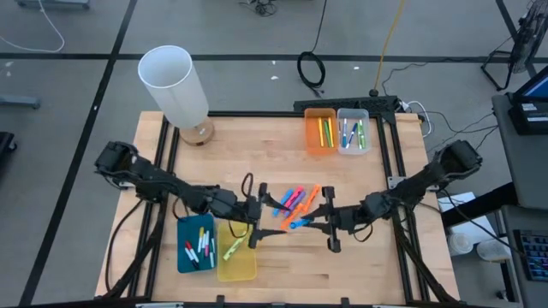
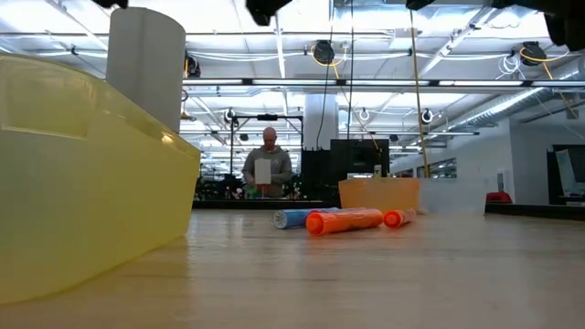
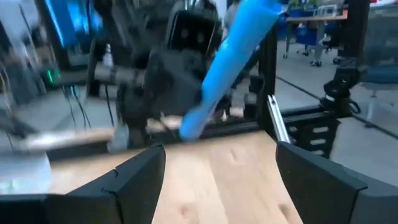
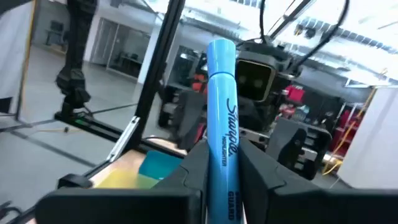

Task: Pick & Place Markers
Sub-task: Put the bottom light blue highlighter pen into the yellow bin

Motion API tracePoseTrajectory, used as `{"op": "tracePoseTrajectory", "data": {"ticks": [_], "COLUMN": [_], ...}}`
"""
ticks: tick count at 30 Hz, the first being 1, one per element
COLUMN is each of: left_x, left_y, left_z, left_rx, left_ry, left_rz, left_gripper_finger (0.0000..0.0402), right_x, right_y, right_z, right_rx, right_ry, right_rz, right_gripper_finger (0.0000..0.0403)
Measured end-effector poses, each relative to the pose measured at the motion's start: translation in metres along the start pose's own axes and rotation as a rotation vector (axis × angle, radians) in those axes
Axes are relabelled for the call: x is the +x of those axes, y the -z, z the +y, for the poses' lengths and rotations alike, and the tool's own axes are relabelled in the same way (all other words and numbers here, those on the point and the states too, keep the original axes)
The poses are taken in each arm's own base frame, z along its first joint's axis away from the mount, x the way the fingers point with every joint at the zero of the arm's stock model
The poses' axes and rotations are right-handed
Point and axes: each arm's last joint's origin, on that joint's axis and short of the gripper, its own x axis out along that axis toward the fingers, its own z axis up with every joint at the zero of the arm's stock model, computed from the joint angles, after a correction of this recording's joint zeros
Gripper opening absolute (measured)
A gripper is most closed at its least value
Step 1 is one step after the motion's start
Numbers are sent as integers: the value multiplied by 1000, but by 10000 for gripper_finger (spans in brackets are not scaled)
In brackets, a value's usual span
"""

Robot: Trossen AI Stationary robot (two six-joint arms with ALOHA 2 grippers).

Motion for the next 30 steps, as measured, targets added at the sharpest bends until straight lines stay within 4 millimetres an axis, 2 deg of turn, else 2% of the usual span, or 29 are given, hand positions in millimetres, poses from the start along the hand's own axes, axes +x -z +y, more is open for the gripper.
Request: {"op": "tracePoseTrajectory", "data": {"ticks": [3, 6, 15, 25, 30], "left_x": [7, 11, 15, 14, 31], "left_y": [2, 5, 11, 8, 19], "left_z": [-4, -6, 10, 8, 7], "left_rx": [107, 132, 79, 73, 113], "left_ry": [-6, -13, -55, -51, -54], "left_rz": [-104, -159, -156, -187, -161], "left_gripper_finger": [310, 310, 310, 310, 310], "right_x": [3, 4, 6, 6, 7], "right_y": [8, 12, 16, 17, 17], "right_z": [4, 5, -2, -3, -3], "right_rx": [-13, -17, -17, 6, -2], "right_ry": [6, 3, 24, 25, 27], "right_rz": [-7, 4, 26, 33, 34], "right_gripper_finger": [46, 46, 46, 46, 46]}}
